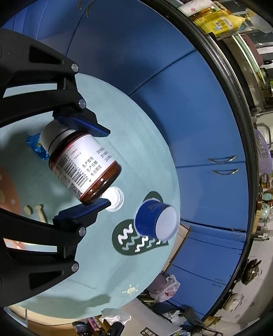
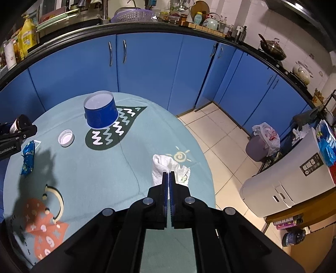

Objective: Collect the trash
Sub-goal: 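Carry the brown bottle and white tissue over to the black bin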

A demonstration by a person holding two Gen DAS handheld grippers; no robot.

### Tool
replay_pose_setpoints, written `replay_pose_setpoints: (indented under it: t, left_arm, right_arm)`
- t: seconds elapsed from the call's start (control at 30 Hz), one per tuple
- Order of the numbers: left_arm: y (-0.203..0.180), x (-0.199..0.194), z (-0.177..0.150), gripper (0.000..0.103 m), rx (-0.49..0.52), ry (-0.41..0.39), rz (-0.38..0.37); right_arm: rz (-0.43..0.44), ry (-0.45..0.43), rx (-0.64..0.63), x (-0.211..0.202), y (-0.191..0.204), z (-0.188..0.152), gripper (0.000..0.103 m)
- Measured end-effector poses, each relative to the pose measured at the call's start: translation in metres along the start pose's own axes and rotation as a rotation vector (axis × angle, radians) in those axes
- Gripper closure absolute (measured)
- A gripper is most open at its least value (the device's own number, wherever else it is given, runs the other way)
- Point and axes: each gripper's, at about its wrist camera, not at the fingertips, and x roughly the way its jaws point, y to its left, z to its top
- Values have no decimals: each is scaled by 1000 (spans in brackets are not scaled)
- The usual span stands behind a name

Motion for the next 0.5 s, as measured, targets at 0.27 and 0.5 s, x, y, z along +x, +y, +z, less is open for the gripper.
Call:
replay_pose_setpoints:
  t: [0.27, 0.5]
  left_arm:
    - [-35, -23, -8, 42, 55, -11, -22]
    - [-79, -40, -12, 42, 122, -31, -59]
  right_arm:
    - [-19, -10, 47, -23, -24, -26, 101]
    - [-49, -6, 96, -40, -56, -54, 101]
